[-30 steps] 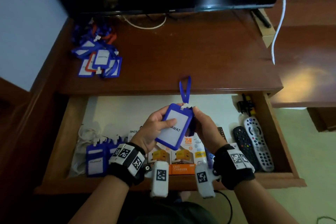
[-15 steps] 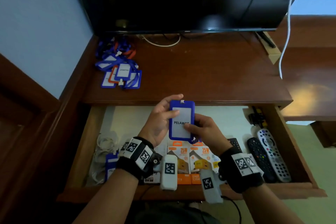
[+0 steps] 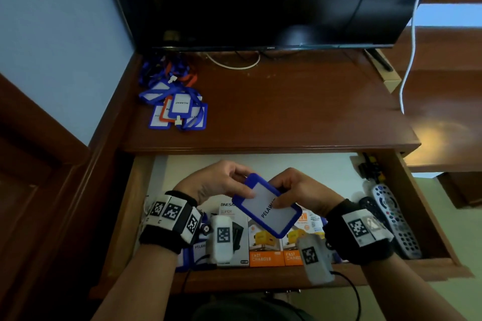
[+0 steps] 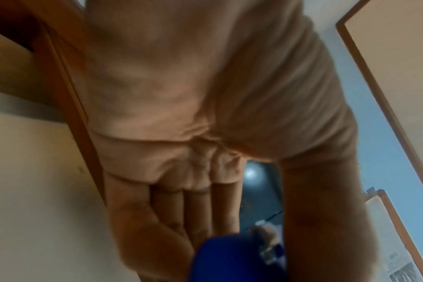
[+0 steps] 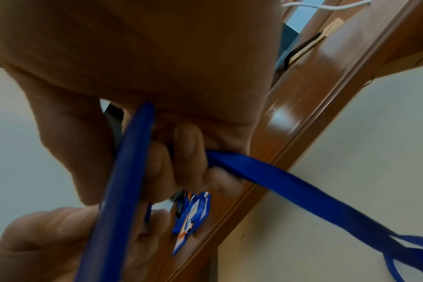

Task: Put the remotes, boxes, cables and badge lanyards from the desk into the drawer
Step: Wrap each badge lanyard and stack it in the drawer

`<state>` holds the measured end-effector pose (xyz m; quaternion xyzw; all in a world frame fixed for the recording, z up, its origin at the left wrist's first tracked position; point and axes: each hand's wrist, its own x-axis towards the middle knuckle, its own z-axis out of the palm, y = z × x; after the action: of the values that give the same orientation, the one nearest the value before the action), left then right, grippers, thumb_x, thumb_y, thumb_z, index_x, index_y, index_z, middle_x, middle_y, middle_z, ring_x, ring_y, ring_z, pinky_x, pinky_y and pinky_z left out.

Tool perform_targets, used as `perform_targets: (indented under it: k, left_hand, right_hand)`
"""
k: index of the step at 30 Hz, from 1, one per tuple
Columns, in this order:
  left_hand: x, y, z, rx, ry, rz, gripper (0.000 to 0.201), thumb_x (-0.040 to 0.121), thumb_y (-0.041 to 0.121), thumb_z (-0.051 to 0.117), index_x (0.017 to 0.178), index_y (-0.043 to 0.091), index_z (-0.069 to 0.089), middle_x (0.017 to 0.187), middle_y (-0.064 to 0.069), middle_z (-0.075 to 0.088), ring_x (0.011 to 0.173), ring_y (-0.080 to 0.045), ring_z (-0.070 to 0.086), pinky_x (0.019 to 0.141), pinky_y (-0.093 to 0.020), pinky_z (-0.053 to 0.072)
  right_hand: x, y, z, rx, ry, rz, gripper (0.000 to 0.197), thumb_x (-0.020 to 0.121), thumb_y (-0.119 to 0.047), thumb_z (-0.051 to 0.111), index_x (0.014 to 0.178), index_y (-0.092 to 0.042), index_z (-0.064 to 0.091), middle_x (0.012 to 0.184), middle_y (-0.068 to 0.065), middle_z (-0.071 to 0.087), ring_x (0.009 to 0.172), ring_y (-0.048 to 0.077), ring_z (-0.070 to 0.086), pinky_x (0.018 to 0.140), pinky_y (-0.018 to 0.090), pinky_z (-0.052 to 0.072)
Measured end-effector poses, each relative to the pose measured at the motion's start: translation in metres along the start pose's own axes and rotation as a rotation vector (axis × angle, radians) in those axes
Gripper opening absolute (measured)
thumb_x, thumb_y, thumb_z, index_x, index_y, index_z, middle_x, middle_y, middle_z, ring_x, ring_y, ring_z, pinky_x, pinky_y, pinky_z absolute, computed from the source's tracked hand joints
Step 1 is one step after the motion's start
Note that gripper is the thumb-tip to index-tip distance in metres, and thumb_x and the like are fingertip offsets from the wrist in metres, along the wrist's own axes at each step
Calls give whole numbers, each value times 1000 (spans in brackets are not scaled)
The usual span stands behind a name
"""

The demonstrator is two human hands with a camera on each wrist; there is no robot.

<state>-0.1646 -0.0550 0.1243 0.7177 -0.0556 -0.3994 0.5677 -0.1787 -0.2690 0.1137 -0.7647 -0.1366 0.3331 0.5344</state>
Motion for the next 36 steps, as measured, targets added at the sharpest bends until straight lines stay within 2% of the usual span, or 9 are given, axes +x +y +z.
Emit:
perform_targets:
  k: [4,7,11,17,21,24,27,31,36]
  left_hand:
    - [-2,2,-2,33,44,24,28,79,6,71,105,17,68,105,-12,67,99,-25,64,87,-34,53]
    - [-1,-1,-3,38,209,56,27,73,10,79,96,20,70,101,-14,66,92,-29,63,82,-37,52]
    - [3,-2,2,-9,507,24,37,69,15,83,101,16,66,98,0,61,84,-11,55,64,-23,42]
    - [-1,-6,7,73,262,-35,17,84,24,71,100,19,70,97,-2,71,79,-10,57,68,-22,44]
    - [3,-10,9,-29,353,-16,12,87,14,66,99,12,67,92,-6,71,76,-13,59,63,-22,45]
    - [3,-15,7,-217,512,58,9,89,7,62,96,10,67,89,-7,68,74,-15,56,62,-23,41]
    - [9,-19,4,-314,723,88,6,89,11,63,88,15,66,91,-9,67,74,-16,56,62,-25,43]
    - [20,-12,17,-91,942,119,8,88,23,67,90,15,67,88,-4,67,75,-13,61,61,-21,43]
    - [25,-7,31,272,900,164,14,85,29,68,84,15,70,77,0,66,74,-16,61,64,-27,45]
  right_hand:
    - [6,-3,5,11,28,0,36,63,-11,60,91,11,67,78,15,67,65,16,66,56,22,51]
    - [7,0,3,66,131,-28,26,66,-12,60,82,7,64,71,12,63,62,14,63,53,19,47]
    - [4,7,-1,228,261,4,10,85,-12,65,79,-4,62,74,8,66,69,20,65,54,18,48]
    - [-2,9,-5,375,277,-12,11,89,-8,60,78,-5,61,72,7,65,69,22,65,56,22,52]
    - [-3,9,0,495,304,-16,18,84,-21,62,86,-4,64,74,6,69,68,19,65,59,22,53]
    - [-4,13,-2,508,329,-78,28,82,-29,70,84,-2,67,56,-1,49,47,10,38,50,21,32]
    - [-5,16,1,419,333,-110,21,87,-24,63,78,-5,66,53,-4,33,49,11,25,51,26,23]
    - [-1,5,17,309,245,-87,25,97,-13,51,79,-6,67,54,-3,32,49,10,24,51,27,21]
    - [5,-16,12,323,280,-118,23,98,-9,48,96,8,63,56,-4,32,50,10,24,50,27,18]
